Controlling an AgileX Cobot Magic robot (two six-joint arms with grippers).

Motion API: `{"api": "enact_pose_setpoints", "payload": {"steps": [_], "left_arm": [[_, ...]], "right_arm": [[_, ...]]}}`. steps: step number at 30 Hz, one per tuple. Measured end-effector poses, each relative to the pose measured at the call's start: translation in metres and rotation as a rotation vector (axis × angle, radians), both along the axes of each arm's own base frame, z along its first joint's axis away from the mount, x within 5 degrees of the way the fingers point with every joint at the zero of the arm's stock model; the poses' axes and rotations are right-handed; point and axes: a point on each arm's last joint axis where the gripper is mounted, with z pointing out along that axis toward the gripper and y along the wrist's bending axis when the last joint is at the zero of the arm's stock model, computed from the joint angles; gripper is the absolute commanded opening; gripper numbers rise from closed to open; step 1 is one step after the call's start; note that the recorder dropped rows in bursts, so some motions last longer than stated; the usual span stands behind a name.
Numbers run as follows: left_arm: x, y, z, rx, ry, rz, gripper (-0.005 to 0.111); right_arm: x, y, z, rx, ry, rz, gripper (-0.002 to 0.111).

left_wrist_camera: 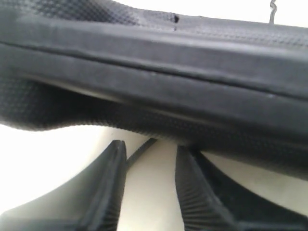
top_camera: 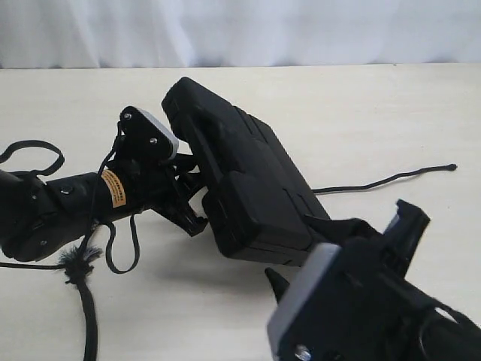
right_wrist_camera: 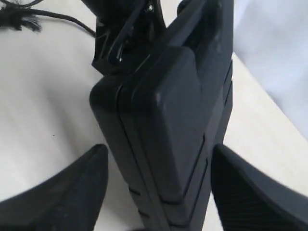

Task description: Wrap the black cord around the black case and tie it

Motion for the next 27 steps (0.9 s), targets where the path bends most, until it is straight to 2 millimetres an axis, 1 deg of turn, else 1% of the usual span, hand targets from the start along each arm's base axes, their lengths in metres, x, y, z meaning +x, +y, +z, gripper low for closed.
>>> {"api": "enact_pose_setpoints", "payload": {"steps": [1, 2, 4, 6, 10, 12, 15, 23, 27], "left_arm": [[0.0, 0.0, 0.0, 0.0, 0.0, 0.0, 0.035], [0.0, 0.0, 0.0, 0.0, 0.0, 0.0, 0.035], [0.0, 0.0, 0.0, 0.0, 0.0, 0.0, 0.035], [0.0, 0.0, 0.0, -0.004, 0.003, 0.003, 0.035], [0.0, 0.0, 0.0, -0.004, 0.003, 0.003, 0.035], [0.0, 0.0, 0.0, -0.004, 0.003, 0.003, 0.035], [0.0, 0.0, 0.0, -0.022, 0.016, 0.014, 0.035], [0.001, 0.0, 0.0, -0.044, 0.041, 0.033, 0.035], [0.001, 0.0, 0.0, -0.046, 0.042, 0.034, 0.035]], "right_arm": [[-0.002, -0.006, -0.006, 0.04, -0.029, -0.003, 0.059], [-0.004, -0.017, -0.017, 0.107, -0.048, -0.014, 0.059], [-0.004, -0.029, -0.033, 0.107, -0.04, -0.026, 0.059], [-0.005, -0.031, -0.04, 0.084, -0.034, -0.026, 0.066], [-0.005, -0.023, -0.041, 0.093, -0.027, -0.03, 0.076], [-0.005, -0.016, -0.041, 0.094, -0.022, -0.027, 0.078], [-0.006, -0.008, -0.046, 0.062, -0.021, -0.02, 0.077], [0.0, -0.002, -0.068, -0.047, -0.115, -0.095, 0.077], [0.0, 0.014, -0.075, -0.071, -0.125, -0.099, 0.077]]}}
